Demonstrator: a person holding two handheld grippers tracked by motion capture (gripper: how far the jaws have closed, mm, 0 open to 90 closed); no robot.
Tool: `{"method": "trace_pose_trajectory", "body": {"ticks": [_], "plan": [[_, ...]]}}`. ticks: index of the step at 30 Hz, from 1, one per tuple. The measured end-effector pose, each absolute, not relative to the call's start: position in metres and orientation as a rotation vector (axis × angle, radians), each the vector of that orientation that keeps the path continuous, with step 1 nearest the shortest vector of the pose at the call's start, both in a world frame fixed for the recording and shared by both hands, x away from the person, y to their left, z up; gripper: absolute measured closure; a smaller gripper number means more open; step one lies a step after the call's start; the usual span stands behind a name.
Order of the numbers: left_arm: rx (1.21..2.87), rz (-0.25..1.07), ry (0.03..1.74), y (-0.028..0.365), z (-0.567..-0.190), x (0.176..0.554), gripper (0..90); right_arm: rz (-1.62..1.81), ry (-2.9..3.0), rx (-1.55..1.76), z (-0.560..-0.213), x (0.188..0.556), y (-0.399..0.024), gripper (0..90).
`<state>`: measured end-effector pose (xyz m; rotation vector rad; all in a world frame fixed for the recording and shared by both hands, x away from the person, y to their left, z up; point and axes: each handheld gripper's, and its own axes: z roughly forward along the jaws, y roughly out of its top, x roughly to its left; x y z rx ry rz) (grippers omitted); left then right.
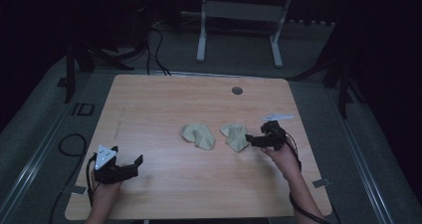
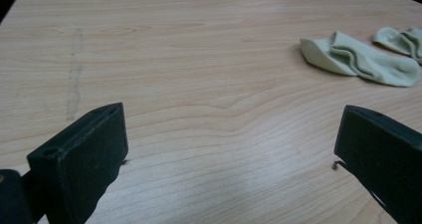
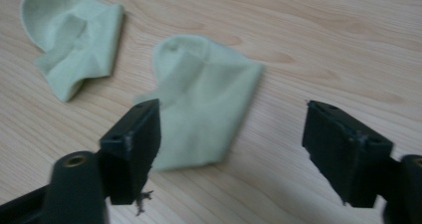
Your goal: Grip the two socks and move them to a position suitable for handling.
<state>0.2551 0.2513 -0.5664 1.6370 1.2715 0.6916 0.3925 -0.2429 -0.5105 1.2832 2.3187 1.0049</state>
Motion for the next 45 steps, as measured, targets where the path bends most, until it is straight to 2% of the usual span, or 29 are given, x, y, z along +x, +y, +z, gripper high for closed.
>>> {"method": "trace_pose_trajectory", "body": {"ticks": [18,21,24,27,29,32,34,45], "plan": [[1.651,0.683,1.268,0.250,-0.567,0.257,0.2,0.877,2.410,1.259,-0.532,0.438,-0.177,32.6],[1.651,0.680,1.272,0.250,-0.568,0.257,0.2,0.812,2.414,1.222,-0.540,0.441,-0.172,40.7],[1.652,0.675,1.270,0.251,-0.568,0.258,0.3,0.730,2.441,1.170,-0.548,0.442,-0.168,42.2],[1.644,0.670,1.276,0.252,-0.568,0.258,0.3,0.754,2.441,1.188,-0.548,0.440,-0.169,47.5],[1.642,0.665,1.274,0.253,-0.568,0.258,0.3,0.762,2.427,1.192,-0.548,0.439,-0.170,59.6],[1.643,0.661,1.272,0.252,-0.567,0.257,0.3,0.751,2.428,1.179,-0.547,0.439,-0.170,72.8],[1.646,0.661,1.272,0.251,-0.568,0.258,0.3,0.749,2.425,1.166,-0.548,0.437,-0.169,78.1],[1.647,0.660,1.273,0.251,-0.567,0.257,0.3,0.798,2.481,1.173,-0.529,0.427,-0.169,80.6]]}}
